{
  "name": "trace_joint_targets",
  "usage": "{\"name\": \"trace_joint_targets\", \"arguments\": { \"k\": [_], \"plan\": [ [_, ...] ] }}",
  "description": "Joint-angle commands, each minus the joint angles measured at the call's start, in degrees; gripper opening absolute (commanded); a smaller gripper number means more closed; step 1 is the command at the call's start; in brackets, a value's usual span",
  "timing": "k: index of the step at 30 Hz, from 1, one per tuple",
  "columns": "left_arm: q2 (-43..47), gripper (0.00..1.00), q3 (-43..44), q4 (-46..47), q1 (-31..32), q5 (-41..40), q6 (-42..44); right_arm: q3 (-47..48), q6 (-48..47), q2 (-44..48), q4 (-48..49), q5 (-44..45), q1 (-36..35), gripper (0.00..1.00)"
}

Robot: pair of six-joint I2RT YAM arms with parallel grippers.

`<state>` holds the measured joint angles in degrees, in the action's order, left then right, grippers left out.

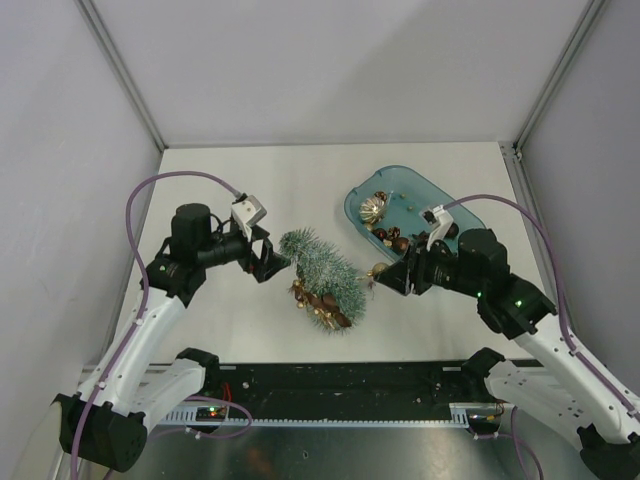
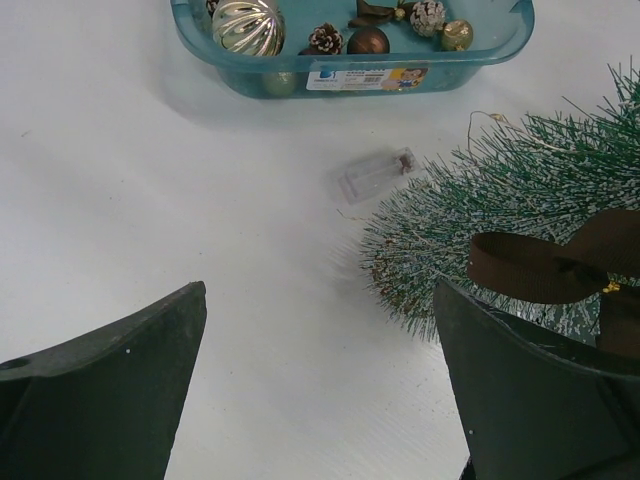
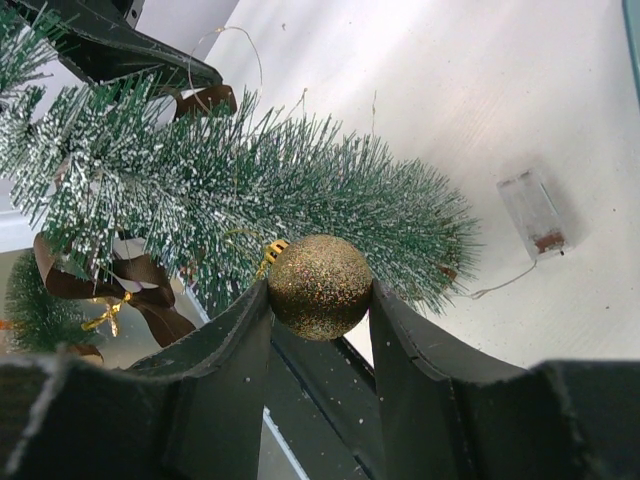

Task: Decorate the small christmas tree

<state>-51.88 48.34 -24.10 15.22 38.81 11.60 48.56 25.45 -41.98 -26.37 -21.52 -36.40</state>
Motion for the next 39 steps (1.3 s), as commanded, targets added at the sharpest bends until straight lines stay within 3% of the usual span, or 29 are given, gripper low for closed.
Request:
{"name": "trace_joint_targets", "arguments": {
  "k": [1, 39],
  "plan": [
    [0.6, 1.0, 1.3, 2.2, -0.6, 1.8, -0.2, 0.8, -0.1, -0.9, 4.4, -1.4, 0.2, 0.36],
    [2.3, 1.0, -1.2, 4.5, -0.7, 3.0, -1.7, 4.7, -3.2, -7.2, 9.0, -1.9, 0.7, 0.34]
  ]
}}
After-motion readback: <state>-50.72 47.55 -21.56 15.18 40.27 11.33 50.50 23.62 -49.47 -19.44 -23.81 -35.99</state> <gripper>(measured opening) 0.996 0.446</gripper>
